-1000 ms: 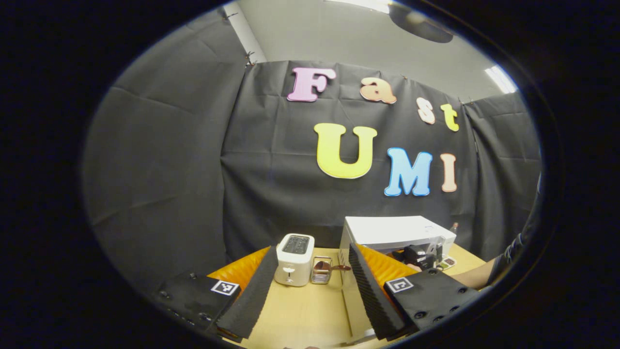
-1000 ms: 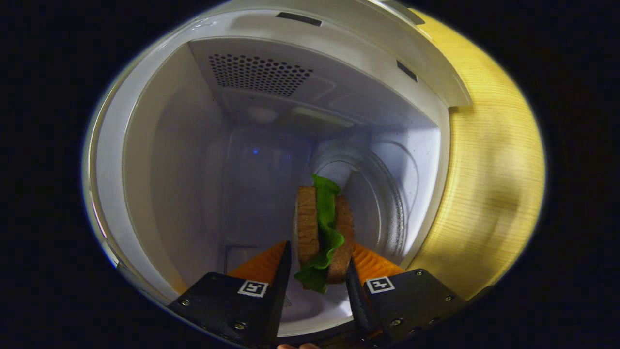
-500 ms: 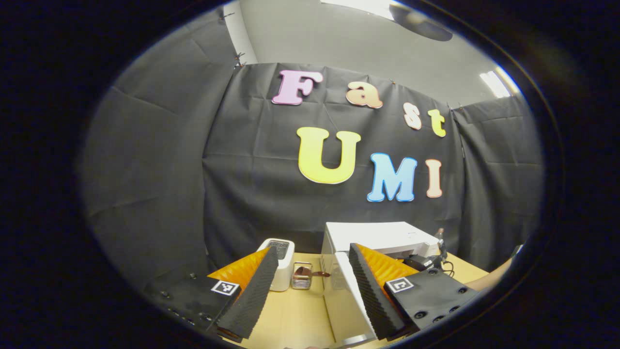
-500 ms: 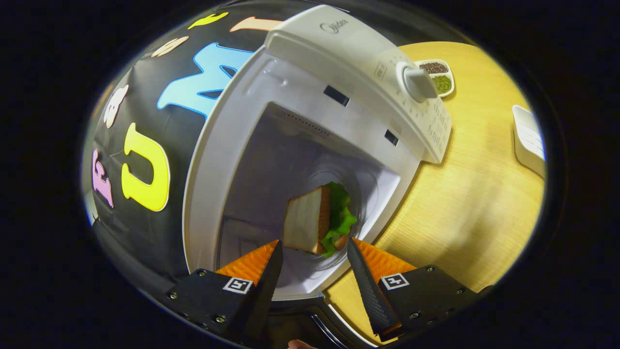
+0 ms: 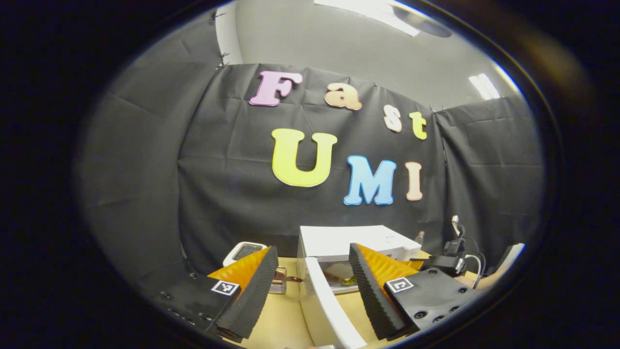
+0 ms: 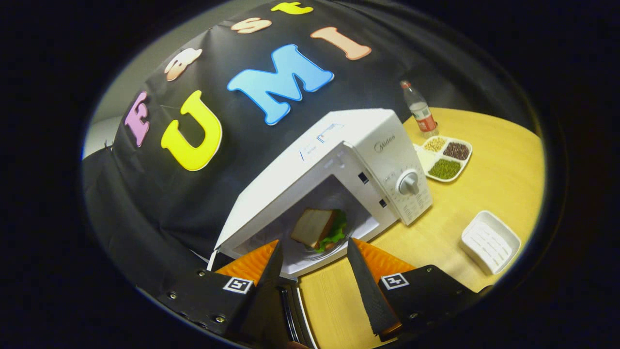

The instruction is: Open the microwave oven with the left hand, put the food in, and close the microwave oven.

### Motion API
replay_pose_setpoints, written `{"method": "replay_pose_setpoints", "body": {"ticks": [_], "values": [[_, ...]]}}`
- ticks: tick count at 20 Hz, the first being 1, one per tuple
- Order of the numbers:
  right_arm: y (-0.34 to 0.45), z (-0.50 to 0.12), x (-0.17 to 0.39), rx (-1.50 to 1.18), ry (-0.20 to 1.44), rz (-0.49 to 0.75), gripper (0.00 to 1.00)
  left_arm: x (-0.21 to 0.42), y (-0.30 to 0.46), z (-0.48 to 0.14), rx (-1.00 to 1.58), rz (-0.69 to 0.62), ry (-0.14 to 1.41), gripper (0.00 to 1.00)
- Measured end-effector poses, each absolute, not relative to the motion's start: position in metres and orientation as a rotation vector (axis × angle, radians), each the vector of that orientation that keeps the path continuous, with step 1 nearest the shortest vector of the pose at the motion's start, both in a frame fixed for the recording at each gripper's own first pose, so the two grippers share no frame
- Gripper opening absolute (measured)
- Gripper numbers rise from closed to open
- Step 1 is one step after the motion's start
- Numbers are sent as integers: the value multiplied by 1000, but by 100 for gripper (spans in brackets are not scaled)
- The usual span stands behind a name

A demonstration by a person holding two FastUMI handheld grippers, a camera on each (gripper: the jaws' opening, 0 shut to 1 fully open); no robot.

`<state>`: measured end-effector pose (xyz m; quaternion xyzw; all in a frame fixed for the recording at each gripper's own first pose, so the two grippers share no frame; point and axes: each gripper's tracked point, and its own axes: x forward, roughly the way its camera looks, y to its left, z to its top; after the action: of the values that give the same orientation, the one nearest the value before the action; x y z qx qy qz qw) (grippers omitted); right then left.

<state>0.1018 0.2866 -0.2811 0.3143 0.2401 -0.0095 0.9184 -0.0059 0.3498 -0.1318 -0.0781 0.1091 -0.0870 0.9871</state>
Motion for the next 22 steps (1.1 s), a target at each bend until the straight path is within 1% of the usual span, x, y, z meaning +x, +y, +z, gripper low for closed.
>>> {"method": "replay_pose_setpoints", "body": {"ticks": [1,2,3,4,5,6,7,9,10,11,14,16,17,18,22], "values": [[281,-266,94,605,468,-4,81,-6,343,-131,-161,-186,219,94],[278,-252,88,570,440,8,81,-8,334,-132,-164,-206,219,98],[273,-239,81,533,419,15,81,-8,327,-132,-165,-220,217,97],[269,-227,73,501,396,24,81,-8,319,-132,-164,-233,216,94],[265,-214,67,464,371,30,81,-8,311,-131,-164,-244,214,97],[257,-202,61,410,344,32,81,-6,304,-130,-166,-255,209,94],[249,-193,57,338,318,23,81,-5,298,-127,-165,-259,203,97],[234,-168,47,209,255,11,81,-4,291,-128,-150,-254,198,91],[231,-155,42,170,227,13,81,-4,286,-129,-138,-250,199,93],[227,-144,37,145,203,11,81,-2,281,-129,-126,-246,200,94],[210,-108,23,85,133,-4,81,-3,270,-130,-92,-232,203,94],[199,-87,16,31,89,-10,81,-6,259,-128,-98,-249,199,94],[197,-78,11,18,73,-5,81,-6,255,-125,-105,-251,195,98],[197,-72,8,10,59,1,81,-7,254,-126,-109,-252,195,94],[191,-66,-1,8,32,-3,81,-12,256,-133,-128,-244,227,94]]}}
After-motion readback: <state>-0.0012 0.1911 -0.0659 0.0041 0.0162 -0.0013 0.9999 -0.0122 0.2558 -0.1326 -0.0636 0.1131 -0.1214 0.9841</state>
